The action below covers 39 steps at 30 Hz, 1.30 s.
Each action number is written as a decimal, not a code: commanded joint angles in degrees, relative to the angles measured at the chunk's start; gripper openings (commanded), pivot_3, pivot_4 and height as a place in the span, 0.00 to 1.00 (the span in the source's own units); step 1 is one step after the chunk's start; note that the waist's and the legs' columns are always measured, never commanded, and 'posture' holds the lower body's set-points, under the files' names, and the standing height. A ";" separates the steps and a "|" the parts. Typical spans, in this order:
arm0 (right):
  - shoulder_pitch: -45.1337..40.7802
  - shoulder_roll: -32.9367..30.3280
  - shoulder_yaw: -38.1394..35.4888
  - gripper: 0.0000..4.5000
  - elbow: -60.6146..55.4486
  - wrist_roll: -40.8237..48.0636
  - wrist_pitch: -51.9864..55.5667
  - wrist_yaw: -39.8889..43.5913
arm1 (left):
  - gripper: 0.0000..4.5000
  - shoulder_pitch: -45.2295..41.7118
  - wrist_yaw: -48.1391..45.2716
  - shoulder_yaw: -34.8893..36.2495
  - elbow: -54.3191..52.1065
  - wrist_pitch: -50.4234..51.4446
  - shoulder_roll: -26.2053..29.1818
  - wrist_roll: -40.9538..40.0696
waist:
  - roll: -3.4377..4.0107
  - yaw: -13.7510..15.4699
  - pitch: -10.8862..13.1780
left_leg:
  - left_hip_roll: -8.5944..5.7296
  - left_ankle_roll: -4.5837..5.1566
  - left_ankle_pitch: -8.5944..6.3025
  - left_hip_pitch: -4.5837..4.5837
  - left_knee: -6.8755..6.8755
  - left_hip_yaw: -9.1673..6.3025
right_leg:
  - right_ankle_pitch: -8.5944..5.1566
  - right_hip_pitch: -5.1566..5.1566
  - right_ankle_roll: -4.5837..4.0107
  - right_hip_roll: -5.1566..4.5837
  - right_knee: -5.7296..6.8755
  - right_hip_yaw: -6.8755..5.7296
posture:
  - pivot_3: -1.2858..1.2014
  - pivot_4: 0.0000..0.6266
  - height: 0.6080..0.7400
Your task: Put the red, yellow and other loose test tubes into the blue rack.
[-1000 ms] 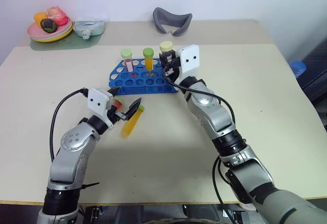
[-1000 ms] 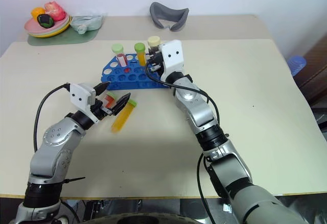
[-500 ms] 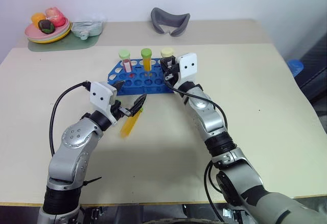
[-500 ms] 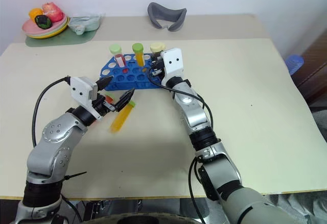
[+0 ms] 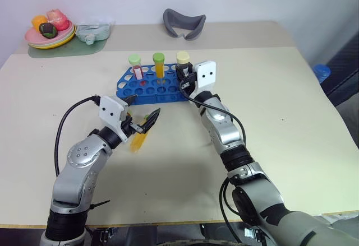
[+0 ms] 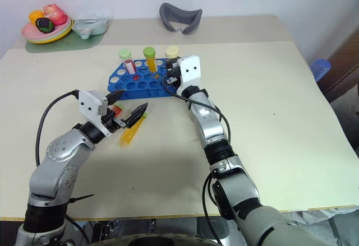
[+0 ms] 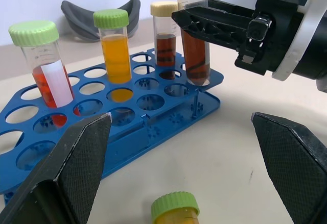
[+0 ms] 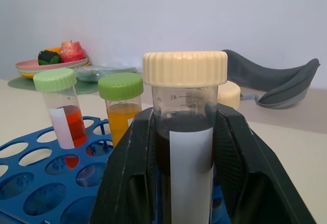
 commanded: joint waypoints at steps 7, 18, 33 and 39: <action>-0.92 0.96 -1.58 0.85 -2.42 -0.67 -3.39 1.57 | 1.00 -0.10 0.32 0.53 -0.12 -1.01 0.09 0.08 | 0.00 -0.03 0.00 | 0.00 -0.01 0.00 0.01 0.00 0.00 | 0.00 0.00 0.00 0.00 0.02 0.00 | 0.52 0.24 1.00; 6.88 -17.47 -5.55 0.99 -30.37 7.73 15.95 16.61 | 1.00 -4.32 2.83 -2.05 -5.88 16.63 9.16 2.44 | 0.01 0.41 0.01 | -0.04 0.00 0.00 -0.01 0.01 -0.04 | 0.00 0.05 0.01 -0.03 -0.04 -0.01 | 0.52 0.24 1.00; 21.29 -46.43 -0.88 0.99 -52.44 18.66 33.29 48.71 | 1.00 -37.49 3.74 -13.73 -0.59 68.93 12.95 -7.60 | -0.01 -0.05 0.07 | -0.04 0.31 -0.18 0.09 0.40 -0.13 | -0.01 0.40 0.03 0.07 -0.13 -0.02 | 0.52 0.24 1.00; 20.31 -44.99 0.01 0.99 -52.50 18.12 33.29 48.91 | 1.00 -45.65 9.37 -19.45 13.42 69.02 15.73 -17.86 | -0.08 0.46 0.11 | -0.05 0.30 -0.17 0.02 0.47 -0.17 | -0.01 0.39 0.03 0.04 -0.13 -0.07 | 0.52 0.24 1.00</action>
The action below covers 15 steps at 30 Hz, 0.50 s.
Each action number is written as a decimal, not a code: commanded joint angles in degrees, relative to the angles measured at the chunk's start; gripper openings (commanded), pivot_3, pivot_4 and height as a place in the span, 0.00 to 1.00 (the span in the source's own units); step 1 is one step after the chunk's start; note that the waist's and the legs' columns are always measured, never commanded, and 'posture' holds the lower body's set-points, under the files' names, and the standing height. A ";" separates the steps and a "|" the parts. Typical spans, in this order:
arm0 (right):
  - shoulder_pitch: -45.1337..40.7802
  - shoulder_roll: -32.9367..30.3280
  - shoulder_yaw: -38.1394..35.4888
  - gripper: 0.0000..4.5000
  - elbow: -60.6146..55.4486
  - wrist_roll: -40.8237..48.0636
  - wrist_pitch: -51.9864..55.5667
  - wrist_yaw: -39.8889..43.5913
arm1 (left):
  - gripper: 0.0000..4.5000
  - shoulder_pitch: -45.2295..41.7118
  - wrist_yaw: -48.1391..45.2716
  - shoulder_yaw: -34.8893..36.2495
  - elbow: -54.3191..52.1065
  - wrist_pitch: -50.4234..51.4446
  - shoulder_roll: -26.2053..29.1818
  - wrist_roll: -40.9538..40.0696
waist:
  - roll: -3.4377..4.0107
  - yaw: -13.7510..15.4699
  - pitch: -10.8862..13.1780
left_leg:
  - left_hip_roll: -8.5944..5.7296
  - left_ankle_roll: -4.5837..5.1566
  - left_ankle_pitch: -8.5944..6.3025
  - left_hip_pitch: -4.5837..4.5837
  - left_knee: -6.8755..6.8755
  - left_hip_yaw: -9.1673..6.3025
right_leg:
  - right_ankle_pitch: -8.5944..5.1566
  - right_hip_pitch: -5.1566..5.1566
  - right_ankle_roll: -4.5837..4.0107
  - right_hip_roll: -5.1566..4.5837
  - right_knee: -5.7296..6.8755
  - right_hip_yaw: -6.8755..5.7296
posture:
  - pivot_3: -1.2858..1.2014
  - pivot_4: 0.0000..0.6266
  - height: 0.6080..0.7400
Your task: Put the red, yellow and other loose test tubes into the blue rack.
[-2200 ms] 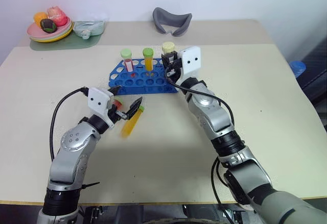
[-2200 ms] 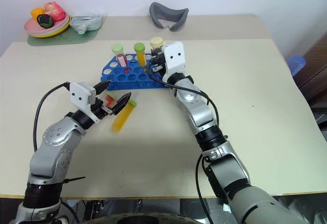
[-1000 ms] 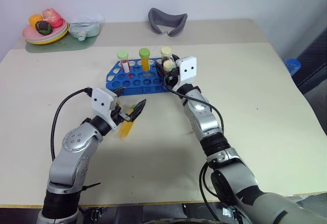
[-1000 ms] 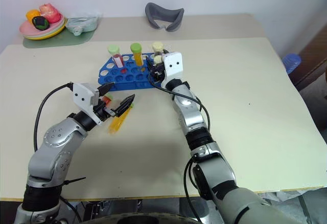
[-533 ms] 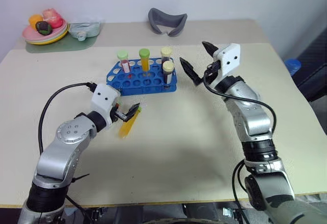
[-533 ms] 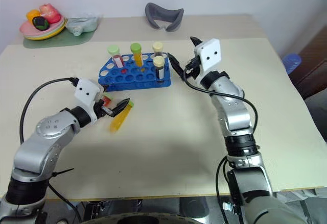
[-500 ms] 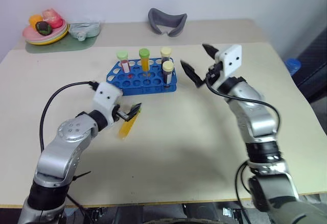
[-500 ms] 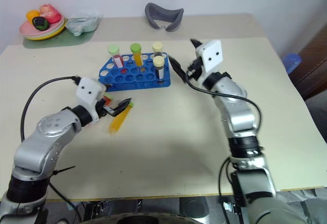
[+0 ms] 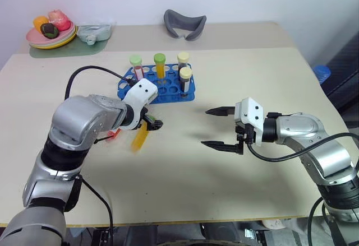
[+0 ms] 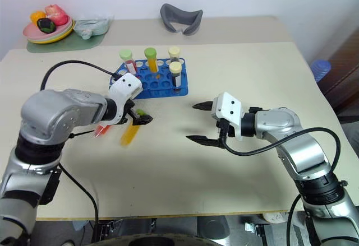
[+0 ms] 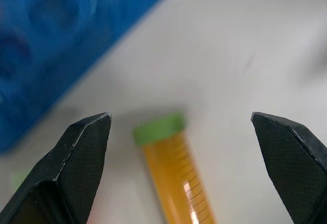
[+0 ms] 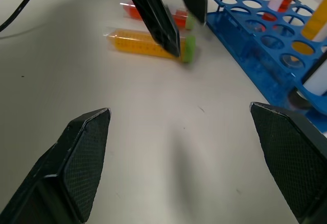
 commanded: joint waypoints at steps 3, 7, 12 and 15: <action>-1.12 1.14 0.06 0.99 -2.13 -0.10 -0.49 -0.12 | 1.00 -8.32 6.18 -6.18 8.52 0.46 4.04 -11.73 | 0.00 0.41 0.00 | 0.00 0.00 0.00 -0.01 0.01 -0.01 | 0.00 -0.01 0.01 -0.02 -0.02 -0.01 | 0.52 0.24 1.00; -0.57 1.89 0.15 0.99 -2.79 -0.55 -0.77 -0.64 | 1.00 -13.03 11.47 -12.46 15.64 0.46 4.88 -21.08 | -0.01 0.73 0.00 | -0.01 0.00 0.00 -0.01 0.02 0.00 | -0.01 -0.01 0.01 -0.02 -0.02 0.01 | 0.52 0.24 1.00; -0.25 2.67 0.14 0.99 -3.12 -1.38 -1.10 -1.58 | 1.00 -14.17 21.61 -16.65 19.26 0.46 4.70 -34.36 | -0.01 1.06 0.01 | -0.01 -0.01 0.00 -0.02 0.03 0.00 | -0.01 -0.01 0.01 -0.03 -0.02 0.01 | 0.52 0.24 1.00; 0.12 2.94 0.14 0.99 -3.50 -1.52 -1.03 -1.83 | 1.00 -13.98 28.65 -17.72 19.97 0.46 4.99 -41.07 | 0.00 1.23 0.00 | -0.02 -0.01 0.00 -0.03 0.06 0.01 | -0.01 -0.01 0.02 -0.06 -0.02 0.02 | 0.52 0.24 1.00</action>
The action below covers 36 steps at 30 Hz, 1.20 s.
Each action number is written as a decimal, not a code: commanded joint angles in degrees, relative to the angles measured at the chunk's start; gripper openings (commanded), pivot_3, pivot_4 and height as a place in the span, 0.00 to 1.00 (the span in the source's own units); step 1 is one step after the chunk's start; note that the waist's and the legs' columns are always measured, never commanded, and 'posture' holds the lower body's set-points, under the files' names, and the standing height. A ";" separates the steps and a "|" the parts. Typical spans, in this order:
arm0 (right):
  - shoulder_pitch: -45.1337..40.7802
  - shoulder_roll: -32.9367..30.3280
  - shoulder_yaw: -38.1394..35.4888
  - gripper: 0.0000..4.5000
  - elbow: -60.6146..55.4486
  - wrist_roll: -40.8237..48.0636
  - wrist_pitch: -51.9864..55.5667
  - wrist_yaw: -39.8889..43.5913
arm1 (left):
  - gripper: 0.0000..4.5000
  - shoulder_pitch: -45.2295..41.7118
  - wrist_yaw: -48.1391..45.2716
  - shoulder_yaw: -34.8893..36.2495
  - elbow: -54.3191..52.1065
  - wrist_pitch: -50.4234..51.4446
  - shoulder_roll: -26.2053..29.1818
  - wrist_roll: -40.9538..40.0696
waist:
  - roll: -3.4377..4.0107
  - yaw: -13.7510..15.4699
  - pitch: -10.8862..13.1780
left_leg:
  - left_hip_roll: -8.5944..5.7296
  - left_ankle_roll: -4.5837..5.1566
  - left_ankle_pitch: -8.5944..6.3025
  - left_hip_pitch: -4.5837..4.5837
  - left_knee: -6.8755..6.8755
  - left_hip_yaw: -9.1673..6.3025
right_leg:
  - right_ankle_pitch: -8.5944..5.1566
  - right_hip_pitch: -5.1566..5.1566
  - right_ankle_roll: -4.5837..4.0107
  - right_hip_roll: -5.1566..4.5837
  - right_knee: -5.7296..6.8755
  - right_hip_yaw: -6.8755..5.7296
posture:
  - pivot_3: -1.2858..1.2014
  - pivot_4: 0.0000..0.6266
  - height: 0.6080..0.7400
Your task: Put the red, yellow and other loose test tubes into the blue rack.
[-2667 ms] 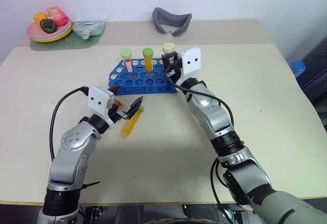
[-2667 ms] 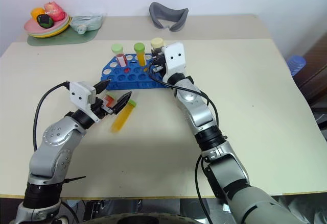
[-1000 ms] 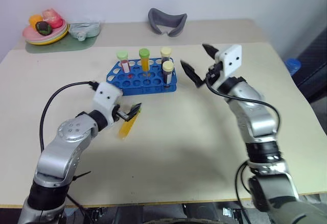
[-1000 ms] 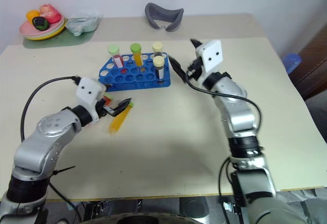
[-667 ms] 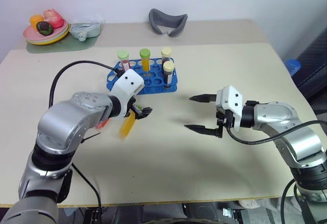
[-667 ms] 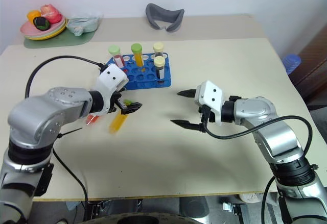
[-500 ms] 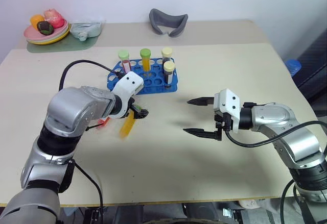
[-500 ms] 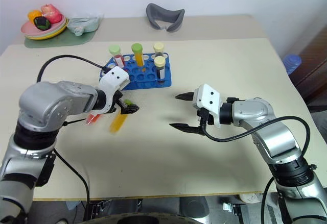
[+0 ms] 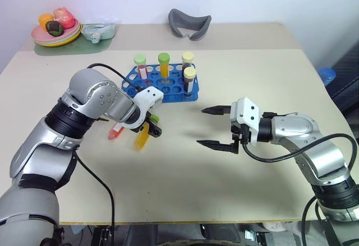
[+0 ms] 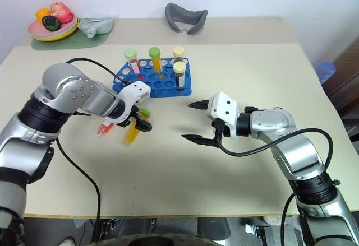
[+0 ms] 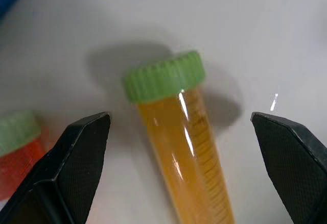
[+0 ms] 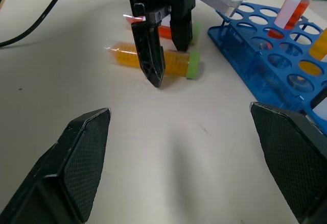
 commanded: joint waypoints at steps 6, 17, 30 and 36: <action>0.82 0.82 0.08 0.99 -3.12 -0.17 -1.14 -0.63 | 1.00 2.23 22.30 1.68 2.70 0.46 -2.23 -13.57 | 0.08 -0.01 -0.05 | -0.01 -0.01 0.00 0.04 0.03 0.00 | 0.00 0.04 0.00 -0.01 0.01 0.01 | 0.52 0.24 1.00; 0.56 0.87 0.60 1.00 -3.22 -0.02 -1.07 -0.56 | 0.28 4.04 37.20 5.61 4.12 0.46 -3.93 -21.85 | 0.08 -0.06 -0.06 | -0.02 -0.08 0.04 0.15 0.05 0.01 | 0.00 0.10 0.00 0.00 0.09 0.02 | 0.52 0.24 1.00; 0.06 0.87 0.87 1.00 -3.41 -0.02 -0.73 -0.66 | 0.20 5.79 40.88 10.02 1.08 0.46 -4.24 -21.73 | 0.07 -0.04 -0.06 | -0.02 -0.24 0.14 0.14 0.04 0.02 | 0.00 0.10 0.00 0.00 0.09 0.02 | 0.52 0.24 1.00; 1.06 0.68 -0.23 1.00 -4.47 0.54 0.48 -1.93 | 0.20 6.60 28.69 16.73 -12.66 -6.06 -1.62 -12.43 | 0.05 0.05 -0.05 | -0.02 -0.30 0.17 0.05 0.04 0.02 | 0.00 0.03 0.00 0.00 0.06 0.01 | 0.52 0.24 1.00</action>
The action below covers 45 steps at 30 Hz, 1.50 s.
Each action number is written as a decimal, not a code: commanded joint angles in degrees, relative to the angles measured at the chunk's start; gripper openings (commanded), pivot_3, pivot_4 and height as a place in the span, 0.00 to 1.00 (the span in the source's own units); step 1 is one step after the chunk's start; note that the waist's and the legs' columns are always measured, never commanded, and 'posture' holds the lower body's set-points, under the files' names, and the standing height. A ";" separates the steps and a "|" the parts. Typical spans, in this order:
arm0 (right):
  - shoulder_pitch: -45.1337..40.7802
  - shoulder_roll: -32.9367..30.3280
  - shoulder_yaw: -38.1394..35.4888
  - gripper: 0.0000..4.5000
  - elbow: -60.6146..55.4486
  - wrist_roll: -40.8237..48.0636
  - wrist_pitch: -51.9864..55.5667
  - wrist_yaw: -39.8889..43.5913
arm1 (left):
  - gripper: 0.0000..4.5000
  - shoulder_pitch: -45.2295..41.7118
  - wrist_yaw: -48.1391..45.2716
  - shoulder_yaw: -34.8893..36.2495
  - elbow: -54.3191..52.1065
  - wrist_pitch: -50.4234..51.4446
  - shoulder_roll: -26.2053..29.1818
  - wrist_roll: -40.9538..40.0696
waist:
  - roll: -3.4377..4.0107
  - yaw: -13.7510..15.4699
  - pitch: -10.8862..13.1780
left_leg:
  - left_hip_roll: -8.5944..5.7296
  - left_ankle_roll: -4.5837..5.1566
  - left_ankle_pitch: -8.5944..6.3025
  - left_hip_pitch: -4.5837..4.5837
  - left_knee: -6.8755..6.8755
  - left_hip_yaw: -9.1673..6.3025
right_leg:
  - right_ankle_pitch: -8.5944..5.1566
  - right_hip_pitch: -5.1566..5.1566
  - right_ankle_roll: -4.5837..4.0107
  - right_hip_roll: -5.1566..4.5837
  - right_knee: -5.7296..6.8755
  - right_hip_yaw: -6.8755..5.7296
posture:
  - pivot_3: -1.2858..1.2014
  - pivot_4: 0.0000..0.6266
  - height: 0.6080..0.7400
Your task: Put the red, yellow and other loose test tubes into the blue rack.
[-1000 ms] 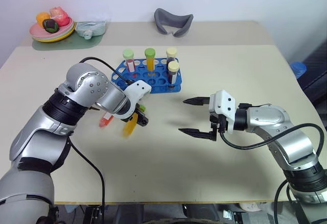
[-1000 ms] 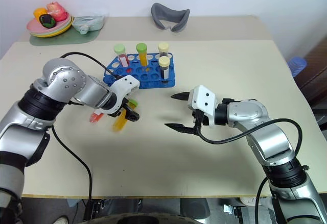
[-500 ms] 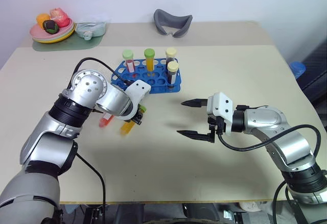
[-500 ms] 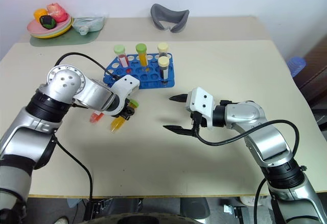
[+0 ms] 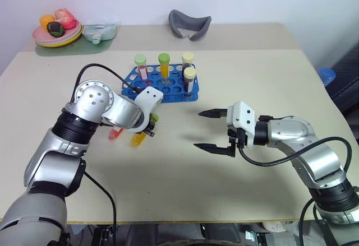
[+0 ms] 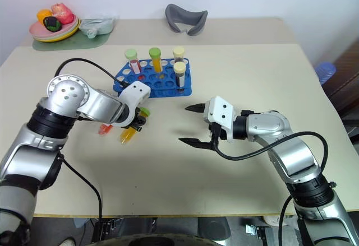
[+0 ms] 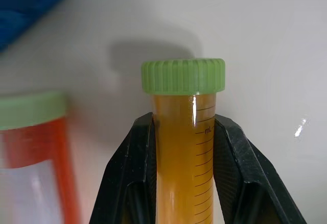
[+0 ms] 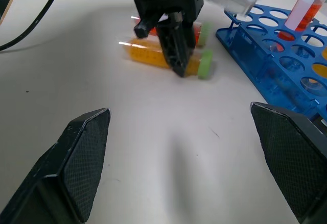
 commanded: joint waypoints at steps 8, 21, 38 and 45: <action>3.30 5.85 -7.05 1.00 -5.64 2.45 6.37 -13.27 | 0.20 20.81 -40.00 16.47 -29.46 -42.49 9.15 31.33 | 0.04 0.20 -0.03 | 0.03 -0.07 0.04 0.00 -0.09 0.10 | 0.00 -0.01 -0.01 -0.01 -0.11 0.01 | 0.52 0.24 1.00; 3.64 14.69 -1.57 1.00 -3.94 -4.93 5.06 -24.18 | 0.20 24.38 -37.32 4.00 -4.29 -90.27 -20.12 77.61 | 0.02 1.07 -0.05 | -0.01 0.19 -0.11 -0.05 -0.03 0.11 | 0.03 0.04 0.03 -0.02 -0.24 0.01 | 0.52 0.24 1.00; 4.77 16.04 -2.07 1.00 -6.00 -5.01 5.93 -26.40 | 0.20 20.02 -43.41 9.42 17.70 -107.17 -31.70 83.76 | 0.02 1.33 -0.05 | -0.01 0.30 -0.17 -0.04 -0.03 0.09 | 0.03 0.05 0.04 -0.01 -0.22 -0.01 | 0.52 0.24 1.00; 4.87 15.95 -1.94 1.00 -6.03 -5.10 5.94 -26.47 | 0.20 19.77 -43.43 11.35 19.72 -108.48 -33.41 84.47 | 0.02 1.36 -0.05 | -0.01 0.29 -0.16 -0.04 -0.03 0.08 | 0.03 0.05 0.04 -0.01 -0.22 -0.01 | 0.52 0.24 1.00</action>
